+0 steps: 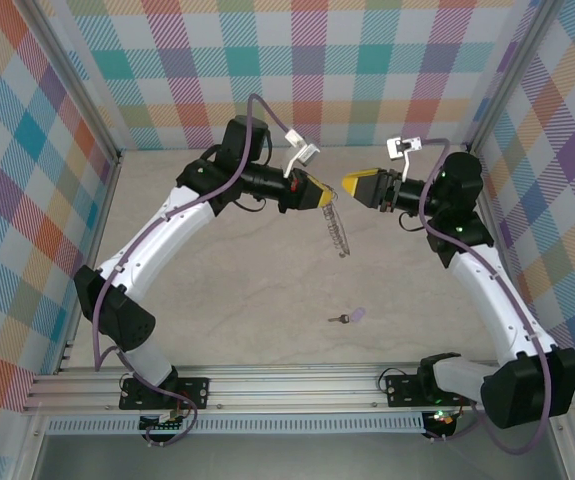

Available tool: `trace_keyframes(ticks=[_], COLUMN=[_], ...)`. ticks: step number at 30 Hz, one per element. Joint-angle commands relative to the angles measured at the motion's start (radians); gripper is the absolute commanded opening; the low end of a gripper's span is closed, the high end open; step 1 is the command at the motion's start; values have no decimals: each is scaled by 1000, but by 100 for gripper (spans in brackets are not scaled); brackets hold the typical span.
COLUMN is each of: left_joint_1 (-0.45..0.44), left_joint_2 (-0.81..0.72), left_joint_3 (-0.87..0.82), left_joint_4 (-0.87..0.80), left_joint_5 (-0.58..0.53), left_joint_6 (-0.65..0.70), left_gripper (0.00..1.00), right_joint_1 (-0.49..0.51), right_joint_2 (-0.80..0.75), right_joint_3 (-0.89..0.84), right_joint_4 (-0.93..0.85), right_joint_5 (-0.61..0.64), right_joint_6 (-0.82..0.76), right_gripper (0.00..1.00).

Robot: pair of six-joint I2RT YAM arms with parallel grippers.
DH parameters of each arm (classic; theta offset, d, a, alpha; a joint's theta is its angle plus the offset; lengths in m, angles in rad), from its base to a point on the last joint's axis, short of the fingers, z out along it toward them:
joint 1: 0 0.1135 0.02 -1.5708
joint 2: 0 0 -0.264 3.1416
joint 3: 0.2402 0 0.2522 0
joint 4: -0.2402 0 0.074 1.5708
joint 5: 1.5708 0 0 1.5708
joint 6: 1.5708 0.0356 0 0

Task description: Put the keys on the keyring

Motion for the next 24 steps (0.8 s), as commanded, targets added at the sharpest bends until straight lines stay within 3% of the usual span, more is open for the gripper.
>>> trace_keyframes(ticks=[1,24], left_joint_1=[-10,-9], left_joint_2=[3,27], left_joint_3=[50,93], left_joint_4=[-14,-27], left_joint_5=[54,68], left_joint_6=[38,43], left_gripper=[0,0], right_joint_1=[13,42], right_joint_2=[14,34], right_joint_3=[29,-21], right_joint_4=[-3,-18], right_joint_5=[-54,-89], right_joint_6=[-19,-56], right_gripper=[38,22])
